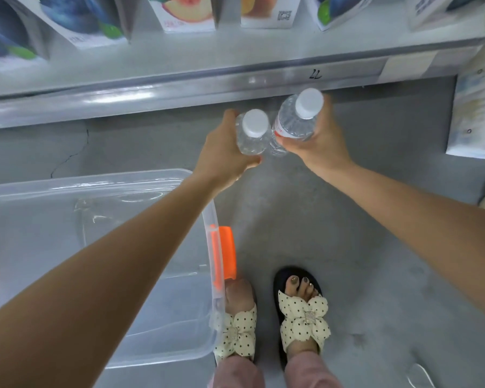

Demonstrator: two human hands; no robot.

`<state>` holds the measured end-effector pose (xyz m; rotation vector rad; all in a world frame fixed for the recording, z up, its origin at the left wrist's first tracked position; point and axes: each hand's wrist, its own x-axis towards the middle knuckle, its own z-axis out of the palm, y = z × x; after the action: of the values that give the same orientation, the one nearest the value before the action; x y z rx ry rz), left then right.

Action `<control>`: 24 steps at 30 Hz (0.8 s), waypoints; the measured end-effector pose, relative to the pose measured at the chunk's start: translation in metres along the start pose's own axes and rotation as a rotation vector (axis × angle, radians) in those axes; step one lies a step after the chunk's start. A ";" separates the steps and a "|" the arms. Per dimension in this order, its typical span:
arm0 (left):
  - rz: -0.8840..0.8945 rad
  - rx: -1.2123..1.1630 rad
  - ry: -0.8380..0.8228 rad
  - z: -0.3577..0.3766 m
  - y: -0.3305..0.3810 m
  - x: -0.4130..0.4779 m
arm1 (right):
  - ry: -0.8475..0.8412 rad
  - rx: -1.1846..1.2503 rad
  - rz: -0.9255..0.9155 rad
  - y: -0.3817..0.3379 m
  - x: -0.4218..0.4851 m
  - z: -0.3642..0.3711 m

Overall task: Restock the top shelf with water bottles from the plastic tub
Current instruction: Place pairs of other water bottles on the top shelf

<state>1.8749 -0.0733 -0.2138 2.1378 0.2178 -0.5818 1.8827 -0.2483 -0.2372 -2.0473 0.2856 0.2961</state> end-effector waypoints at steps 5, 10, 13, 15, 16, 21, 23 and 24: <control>-0.015 -0.084 0.038 0.004 0.008 -0.003 | -0.040 -0.020 0.002 0.002 -0.008 -0.007; -0.100 -0.210 0.076 -0.007 0.017 -0.019 | -0.020 -0.021 0.106 0.002 -0.037 -0.020; -0.080 -0.142 0.008 -0.020 0.026 -0.037 | 0.088 0.083 0.201 -0.006 -0.058 -0.028; -0.085 -0.114 -0.029 -0.032 0.036 -0.049 | 0.107 0.106 0.215 -0.021 -0.070 -0.035; -0.085 -0.105 -0.042 -0.039 0.043 -0.055 | 0.094 0.113 0.217 -0.031 -0.075 -0.040; -0.047 0.002 -0.067 -0.085 0.085 -0.086 | 0.010 0.159 0.196 -0.089 -0.086 -0.070; -0.017 0.018 -0.061 -0.104 0.106 -0.100 | -0.011 0.202 0.170 -0.119 -0.086 -0.085; -0.004 0.024 -0.057 -0.113 0.118 -0.106 | -0.026 0.217 0.159 -0.137 -0.087 -0.093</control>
<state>1.8617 -0.0468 -0.0212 2.1409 0.1849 -0.6492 1.8537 -0.2596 -0.0532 -1.8087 0.4465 0.3728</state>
